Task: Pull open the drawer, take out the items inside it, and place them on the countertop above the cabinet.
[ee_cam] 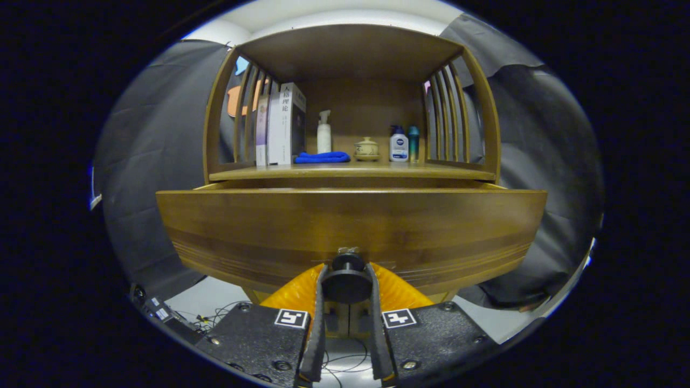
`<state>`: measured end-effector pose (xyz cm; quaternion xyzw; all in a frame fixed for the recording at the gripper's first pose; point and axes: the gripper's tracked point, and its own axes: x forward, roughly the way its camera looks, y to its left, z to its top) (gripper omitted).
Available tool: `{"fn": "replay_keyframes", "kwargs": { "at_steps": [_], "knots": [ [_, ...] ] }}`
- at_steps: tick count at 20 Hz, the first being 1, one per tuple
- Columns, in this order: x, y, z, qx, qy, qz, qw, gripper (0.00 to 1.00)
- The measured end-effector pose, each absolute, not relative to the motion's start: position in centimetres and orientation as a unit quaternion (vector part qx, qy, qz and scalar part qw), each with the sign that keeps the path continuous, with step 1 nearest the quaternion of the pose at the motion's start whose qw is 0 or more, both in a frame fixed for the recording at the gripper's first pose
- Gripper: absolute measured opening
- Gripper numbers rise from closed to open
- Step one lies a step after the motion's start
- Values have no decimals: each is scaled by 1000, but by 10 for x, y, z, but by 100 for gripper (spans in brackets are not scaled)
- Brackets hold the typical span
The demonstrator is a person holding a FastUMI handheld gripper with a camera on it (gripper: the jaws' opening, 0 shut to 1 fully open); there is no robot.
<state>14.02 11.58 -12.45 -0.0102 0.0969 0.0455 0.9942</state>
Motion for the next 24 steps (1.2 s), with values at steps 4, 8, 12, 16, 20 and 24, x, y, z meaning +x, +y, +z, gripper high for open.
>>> {"fn": "replay_keyframes", "kwargs": {
  "at_steps": [4, 8, 12, 16, 20, 24],
  "knots": [
    [123, 113, -127, -9, 96, 48, 994, 37],
    [109, 112, -134, -14, 103, 46, 993, 37],
    [103, 114, -138, -19, 96, 44, 994, 37],
    [100, 114, -140, -23, 95, 44, 994, 37],
    [94, 108, -137, -16, 97, 54, 994, 48],
    [75, 87, -93, -4, 63, 51, 997, 100]
  ]
}}
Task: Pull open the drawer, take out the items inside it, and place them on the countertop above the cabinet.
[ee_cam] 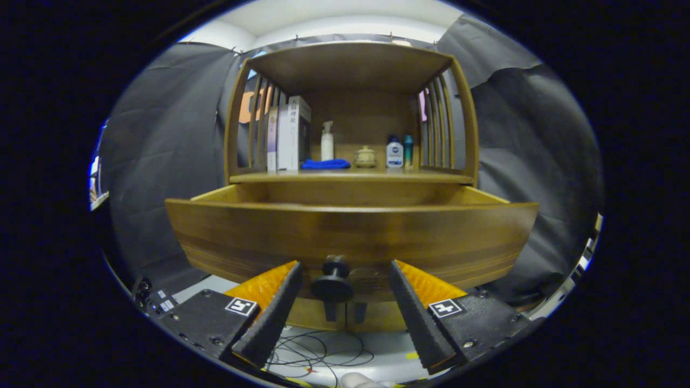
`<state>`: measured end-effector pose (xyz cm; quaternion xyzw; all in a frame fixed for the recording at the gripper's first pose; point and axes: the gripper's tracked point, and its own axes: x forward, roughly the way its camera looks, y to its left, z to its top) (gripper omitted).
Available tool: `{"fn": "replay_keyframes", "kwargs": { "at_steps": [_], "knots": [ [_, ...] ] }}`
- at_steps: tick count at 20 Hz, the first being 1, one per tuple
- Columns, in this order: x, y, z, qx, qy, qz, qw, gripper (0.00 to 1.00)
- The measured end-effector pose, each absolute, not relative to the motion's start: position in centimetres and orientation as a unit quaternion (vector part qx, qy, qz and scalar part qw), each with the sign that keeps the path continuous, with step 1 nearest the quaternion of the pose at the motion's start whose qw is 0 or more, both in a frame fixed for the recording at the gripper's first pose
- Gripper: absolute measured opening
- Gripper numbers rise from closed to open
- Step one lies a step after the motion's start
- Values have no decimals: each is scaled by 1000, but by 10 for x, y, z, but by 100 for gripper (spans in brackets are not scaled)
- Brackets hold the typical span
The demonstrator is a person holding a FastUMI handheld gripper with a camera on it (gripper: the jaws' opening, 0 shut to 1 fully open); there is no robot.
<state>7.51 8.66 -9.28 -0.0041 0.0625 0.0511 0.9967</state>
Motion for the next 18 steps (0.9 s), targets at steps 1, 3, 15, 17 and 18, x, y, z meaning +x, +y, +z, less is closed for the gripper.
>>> {"fn": "replay_keyframes", "kwargs": {
  "at_steps": [1, 3, 15, 17, 18],
  "knots": [
    [71, 77, -74, 0, 51, 47, 998, 100],
    [71, 59, -43, 7, 37, 30, 999, 100],
    [190, 93, 94, -14, 136, 80, 987, 99],
    [207, 105, 71, -27, 212, 79, 974, 99],
    [211, 108, 56, -42, 255, 78, 963, 99]
  ]
}}
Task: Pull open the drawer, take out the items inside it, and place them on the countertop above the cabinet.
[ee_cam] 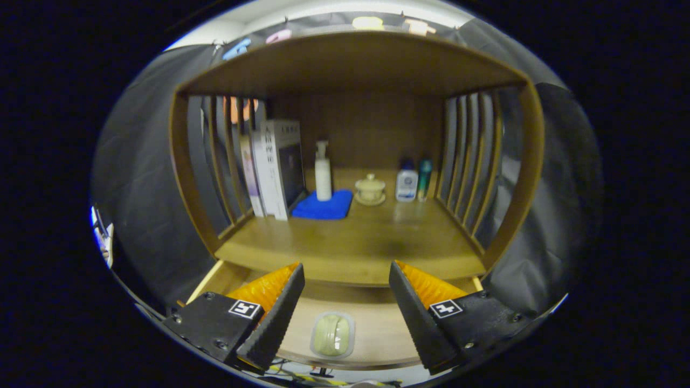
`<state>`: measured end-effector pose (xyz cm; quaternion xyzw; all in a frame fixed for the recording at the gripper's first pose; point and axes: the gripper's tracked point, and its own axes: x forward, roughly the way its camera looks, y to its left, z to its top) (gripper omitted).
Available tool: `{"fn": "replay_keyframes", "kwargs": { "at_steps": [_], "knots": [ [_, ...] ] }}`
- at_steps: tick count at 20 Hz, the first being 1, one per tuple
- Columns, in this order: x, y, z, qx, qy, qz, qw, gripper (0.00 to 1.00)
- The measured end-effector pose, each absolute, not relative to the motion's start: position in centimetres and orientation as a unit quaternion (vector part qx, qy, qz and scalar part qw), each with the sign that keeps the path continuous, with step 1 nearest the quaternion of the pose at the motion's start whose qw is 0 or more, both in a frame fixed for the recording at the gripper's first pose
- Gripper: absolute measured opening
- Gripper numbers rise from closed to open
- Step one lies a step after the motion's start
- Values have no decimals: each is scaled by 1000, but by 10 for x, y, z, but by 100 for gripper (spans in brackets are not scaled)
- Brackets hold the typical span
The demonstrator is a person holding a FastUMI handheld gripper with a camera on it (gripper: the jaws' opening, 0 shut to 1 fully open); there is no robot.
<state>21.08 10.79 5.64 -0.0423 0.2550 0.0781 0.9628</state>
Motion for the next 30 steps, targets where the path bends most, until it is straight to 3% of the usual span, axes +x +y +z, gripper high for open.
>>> {"fn": "replay_keyframes", "kwargs": {
  "at_steps": [6, 11, 15, 17, 20, 30],
  "knots": [
    [213, 126, -35, -59, 457, 91, 883, 91],
    [205, 119, -80, -65, 526, 67, 845, 77],
    [198, 119, -104, -47, 571, 56, 818, 54],
    [202, 114, -106, -58, 565, 51, 822, 48],
    [203, 114, -105, -67, 559, 67, 824, 22],
    [194, 118, -37, -70, 513, 91, 851, 20]
  ]
}}
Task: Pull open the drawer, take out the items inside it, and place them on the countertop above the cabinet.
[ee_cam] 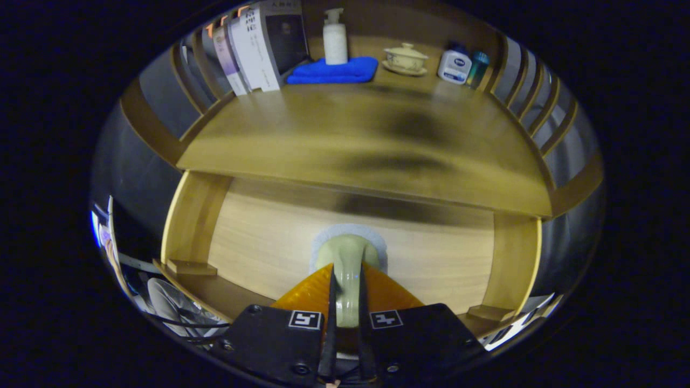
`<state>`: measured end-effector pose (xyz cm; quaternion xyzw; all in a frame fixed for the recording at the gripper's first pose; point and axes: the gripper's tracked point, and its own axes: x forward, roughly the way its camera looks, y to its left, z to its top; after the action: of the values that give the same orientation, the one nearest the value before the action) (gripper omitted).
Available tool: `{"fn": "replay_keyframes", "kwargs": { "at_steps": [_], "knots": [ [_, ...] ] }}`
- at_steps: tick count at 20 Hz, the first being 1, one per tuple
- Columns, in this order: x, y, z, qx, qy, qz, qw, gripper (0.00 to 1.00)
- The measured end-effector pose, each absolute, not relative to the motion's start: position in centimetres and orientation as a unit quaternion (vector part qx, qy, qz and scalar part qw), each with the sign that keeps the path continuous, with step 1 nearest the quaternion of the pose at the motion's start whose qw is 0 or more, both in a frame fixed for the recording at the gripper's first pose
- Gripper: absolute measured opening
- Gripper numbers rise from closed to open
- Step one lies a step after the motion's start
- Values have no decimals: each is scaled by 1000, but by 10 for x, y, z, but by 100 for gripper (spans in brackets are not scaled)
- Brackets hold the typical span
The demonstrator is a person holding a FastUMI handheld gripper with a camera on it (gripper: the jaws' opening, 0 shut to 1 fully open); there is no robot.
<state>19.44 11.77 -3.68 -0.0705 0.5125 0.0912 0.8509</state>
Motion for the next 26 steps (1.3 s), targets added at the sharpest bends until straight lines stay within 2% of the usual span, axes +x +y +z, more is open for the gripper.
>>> {"fn": "replay_keyframes", "kwargs": {
  "at_steps": [6, 12, 19, 26],
  "knots": [
    [205, 115, 22, -71, 472, 92, 874, 20],
    [263, 101, 60, -31, 462, 60, 885, 20],
    [327, 104, 58, -18, 485, 36, 873, 20],
    [351, 107, 43, -15, 498, 29, 866, 20]
  ]
}}
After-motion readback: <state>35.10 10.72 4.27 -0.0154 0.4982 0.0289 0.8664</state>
